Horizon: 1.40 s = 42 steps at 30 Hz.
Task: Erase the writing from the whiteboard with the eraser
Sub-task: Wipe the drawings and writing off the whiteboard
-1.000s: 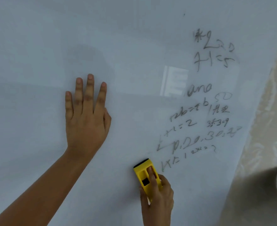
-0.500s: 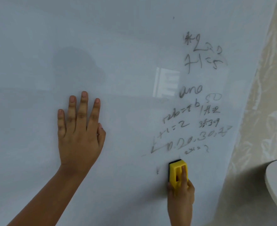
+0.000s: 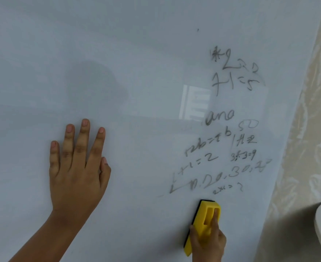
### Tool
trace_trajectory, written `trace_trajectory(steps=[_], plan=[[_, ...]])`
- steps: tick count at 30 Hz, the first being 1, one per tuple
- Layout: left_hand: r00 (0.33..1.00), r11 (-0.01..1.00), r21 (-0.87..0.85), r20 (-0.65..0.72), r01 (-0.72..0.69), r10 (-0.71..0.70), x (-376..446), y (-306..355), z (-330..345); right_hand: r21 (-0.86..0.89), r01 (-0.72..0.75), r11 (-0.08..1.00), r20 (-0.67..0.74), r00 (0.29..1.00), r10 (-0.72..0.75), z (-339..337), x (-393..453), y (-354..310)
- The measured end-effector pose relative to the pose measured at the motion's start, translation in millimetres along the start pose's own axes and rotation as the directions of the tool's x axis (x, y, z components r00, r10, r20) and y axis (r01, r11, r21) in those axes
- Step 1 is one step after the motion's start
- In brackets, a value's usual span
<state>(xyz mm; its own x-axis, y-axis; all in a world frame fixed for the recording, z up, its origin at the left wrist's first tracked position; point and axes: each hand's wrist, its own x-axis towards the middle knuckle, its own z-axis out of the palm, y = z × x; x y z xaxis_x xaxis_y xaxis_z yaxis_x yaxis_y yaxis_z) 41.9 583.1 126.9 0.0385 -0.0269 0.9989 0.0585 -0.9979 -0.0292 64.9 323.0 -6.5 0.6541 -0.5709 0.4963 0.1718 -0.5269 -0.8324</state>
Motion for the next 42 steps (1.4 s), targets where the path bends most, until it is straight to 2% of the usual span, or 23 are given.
trace_trajectory(steps=[1, 3, 4, 6, 8, 11, 13, 15, 17, 20, 21, 23, 25, 27, 30, 33, 35, 37, 39, 40, 42], plan=[[1.000, 1.000, 0.006, -0.006, -0.001, 0.001, -0.2, 0.0, 0.2, 0.031, 0.021, 0.999, -0.040, 0.999, -0.020, 2.3, 2.9, -11.2], [1.000, 1.000, 0.018, -0.024, 0.002, -0.001, -0.2, 0.8, 1.1, 0.054, 0.166, 0.985, -0.035, 0.986, -0.164, 9.7, -2.9, -29.9], [1.000, 1.000, 0.025, -0.027, 0.002, -0.001, 0.1, 0.8, 1.6, 0.058, 0.231, 0.971, 0.008, 0.973, -0.232, 13.5, -8.7, -33.8], [1.000, 1.000, 0.026, -0.028, 0.006, -0.006, 0.6, 0.0, 0.6, 0.051, 0.252, 0.966, 0.118, 0.959, -0.256, 14.2, -18.6, -33.0], [1.000, 1.000, 0.020, -0.020, 0.011, -0.010, 0.5, 1.7, 0.3, 0.061, 0.204, 0.977, 0.137, 0.968, -0.211, 6.6, -13.2, -23.5], [0.999, 0.999, 0.013, -0.011, 0.035, -0.035, 3.1, 4.7, -1.5, 0.198, 0.012, 0.980, 0.034, 0.999, -0.019, -8.0, 19.5, -26.3], [0.995, 0.994, -0.043, -0.017, 0.102, -0.103, 4.3, 12.9, -3.1, 0.274, -0.035, 0.961, -0.001, 0.999, 0.036, -7.5, 36.9, -33.5], [0.988, 0.977, -0.157, -0.022, 0.145, -0.150, 6.6, 32.2, -3.5, 0.288, 0.015, 0.958, -0.013, 1.000, -0.011, -1.3, 35.2, -50.2], [0.997, 0.972, -0.224, -0.003, 0.076, -0.078, 9.7, 55.1, -1.3, 0.232, 0.118, 0.966, 0.012, 0.992, -0.124, 6.9, 15.7, -60.3], [0.999, 0.985, -0.173, 0.041, -0.015, 0.023, 11.1, 71.4, 8.2, 0.125, 0.252, 0.960, 0.106, 0.958, -0.265, 5.2, -2.3, -42.1], [0.998, 0.992, -0.127, 0.048, -0.025, 0.031, 9.9, 71.4, 11.6, 0.112, 0.245, 0.963, 0.105, 0.961, -0.257, 0.2, 5.1, -34.4], [0.997, 0.997, -0.056, 0.047, -0.051, 0.053, 5.6, 70.8, 18.3, 0.142, 0.143, 0.979, 0.023, 0.989, -0.148, -13.7, 33.8, -25.5], [0.998, 0.998, -0.019, 0.032, -0.059, 0.060, 2.1, 67.0, 21.4, 0.239, 0.015, 0.971, -0.016, 1.000, -0.011, -19.9, 66.4, -31.0], [0.997, 0.998, -0.010, 0.031, -0.066, 0.066, 0.9, 67.3, 22.7, 0.305, -0.046, 0.951, -0.069, 0.995, 0.071, -19.1, 89.5, -41.2], [0.997, 0.998, 0.000, 0.037, -0.064, 0.064, -0.2, 68.6, 22.3, 0.287, 0.019, 0.958, -0.069, 0.998, 0.001, -9.3, 79.6, -59.9], [0.998, 0.998, 0.003, 0.031, -0.063, 0.063, -0.2, 68.4, 22.6, 0.168, 0.118, 0.979, 0.002, 0.993, -0.120, -8.1, 52.2, -44.4], [0.998, 0.998, 0.004, 0.024, -0.060, 0.060, -0.2, 68.6, 23.4, 0.134, 0.059, 0.989, -0.007, 0.998, -0.059, -17.0, 63.8, -26.9], [0.998, 0.998, 0.012, 0.016, -0.060, 0.060, -0.2, 69.9, 23.4, 0.155, -0.083, 0.984, -0.073, 0.993, 0.096, -27.9, 97.1, -15.4], [0.998, 0.998, 0.014, 0.017, -0.055, 0.054, -1.7, 70.0, 23.2, 0.185, -0.152, 0.971, -0.151, 0.972, 0.181, -37.2, 131.3, -19.1], [0.998, 0.999, 0.013, 0.017, -0.053, 0.053, -2.3, 69.2, 23.3, 0.189, -0.123, 0.974, -0.173, 0.972, 0.156, -38.1, 139.9, -25.9], [0.999, 0.999, 0.009, 0.014, -0.050, 0.050, -2.8, 69.6, 23.6, 0.133, 0.028, 0.991, -0.189, 0.982, -0.002, -34.5, 138.8, -40.9]])
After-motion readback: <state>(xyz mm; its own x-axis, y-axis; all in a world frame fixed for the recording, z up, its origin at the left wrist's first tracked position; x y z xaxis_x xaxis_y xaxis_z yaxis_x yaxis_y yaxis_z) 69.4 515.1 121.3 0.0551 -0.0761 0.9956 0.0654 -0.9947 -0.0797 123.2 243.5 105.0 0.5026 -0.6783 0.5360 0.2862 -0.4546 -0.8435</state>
